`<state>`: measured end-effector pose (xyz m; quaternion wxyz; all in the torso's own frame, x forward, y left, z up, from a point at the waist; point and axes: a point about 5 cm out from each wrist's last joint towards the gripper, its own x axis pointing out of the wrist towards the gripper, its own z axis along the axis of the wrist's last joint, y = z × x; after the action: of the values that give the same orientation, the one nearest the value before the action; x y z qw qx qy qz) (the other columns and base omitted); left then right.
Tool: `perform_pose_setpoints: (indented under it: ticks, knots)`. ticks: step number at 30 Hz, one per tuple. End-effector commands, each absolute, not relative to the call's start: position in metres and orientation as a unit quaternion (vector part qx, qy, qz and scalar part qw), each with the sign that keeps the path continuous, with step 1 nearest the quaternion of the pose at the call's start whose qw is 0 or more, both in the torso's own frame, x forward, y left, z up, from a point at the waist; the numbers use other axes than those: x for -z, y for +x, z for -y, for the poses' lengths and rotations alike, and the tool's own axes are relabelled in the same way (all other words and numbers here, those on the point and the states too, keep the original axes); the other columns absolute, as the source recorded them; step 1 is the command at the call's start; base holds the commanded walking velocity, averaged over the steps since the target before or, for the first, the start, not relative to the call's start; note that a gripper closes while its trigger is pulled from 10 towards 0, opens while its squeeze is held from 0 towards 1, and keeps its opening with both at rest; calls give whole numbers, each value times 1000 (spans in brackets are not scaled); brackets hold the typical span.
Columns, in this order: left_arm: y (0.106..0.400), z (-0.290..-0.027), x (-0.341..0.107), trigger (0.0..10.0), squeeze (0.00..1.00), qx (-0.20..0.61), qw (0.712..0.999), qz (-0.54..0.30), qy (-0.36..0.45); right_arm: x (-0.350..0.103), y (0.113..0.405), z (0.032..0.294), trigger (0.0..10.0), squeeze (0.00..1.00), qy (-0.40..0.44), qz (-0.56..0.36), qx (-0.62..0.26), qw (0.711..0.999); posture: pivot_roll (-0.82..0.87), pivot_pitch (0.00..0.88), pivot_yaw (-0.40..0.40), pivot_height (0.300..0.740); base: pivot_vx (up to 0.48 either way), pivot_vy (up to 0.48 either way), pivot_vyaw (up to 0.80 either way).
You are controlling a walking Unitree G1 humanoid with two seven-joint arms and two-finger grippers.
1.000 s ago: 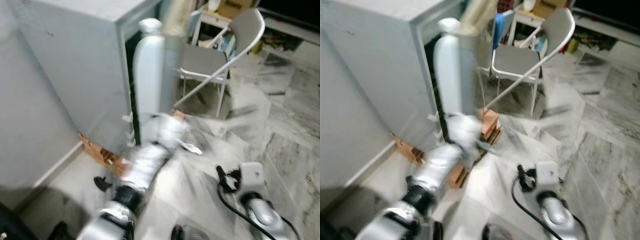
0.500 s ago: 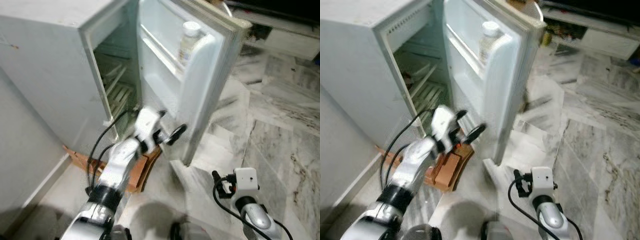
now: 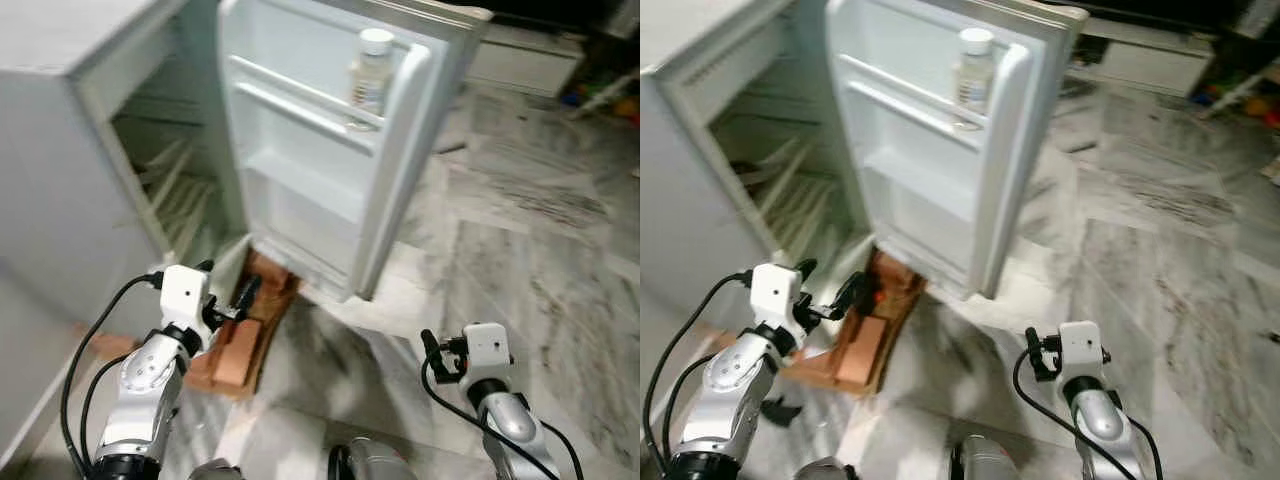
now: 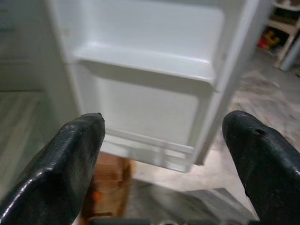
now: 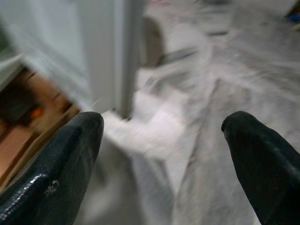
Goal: Restocking fridge
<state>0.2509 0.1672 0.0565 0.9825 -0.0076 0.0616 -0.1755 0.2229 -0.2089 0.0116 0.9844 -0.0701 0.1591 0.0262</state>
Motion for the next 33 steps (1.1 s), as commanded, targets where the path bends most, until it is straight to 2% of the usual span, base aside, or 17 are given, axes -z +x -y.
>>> perform_pose_setpoints:
  ticks: [1,10,16,33]
  knots:
    - [252,-162,-58,10000,0,175,983,-56,-6,-17,227,214,10000,0,-81,-147,-22,986,46,51,-69,740,409,-244,-800]
    - [251,-154,-56,10000,0,185,980,-68,12,-31,235,203,10000,0,-81,-122,-22,989,43,26,-66,740,427,0,-728]
    - [271,-143,-62,10000,0,224,972,-53,53,-35,235,199,10000,0,-79,-117,-18,990,37,16,-62,740,442,0,0]
    - [330,-112,-86,10000,0,239,967,-26,79,-42,235,194,10000,0,-81,-114,-11,990,13,0,-45,740,451,0,0]
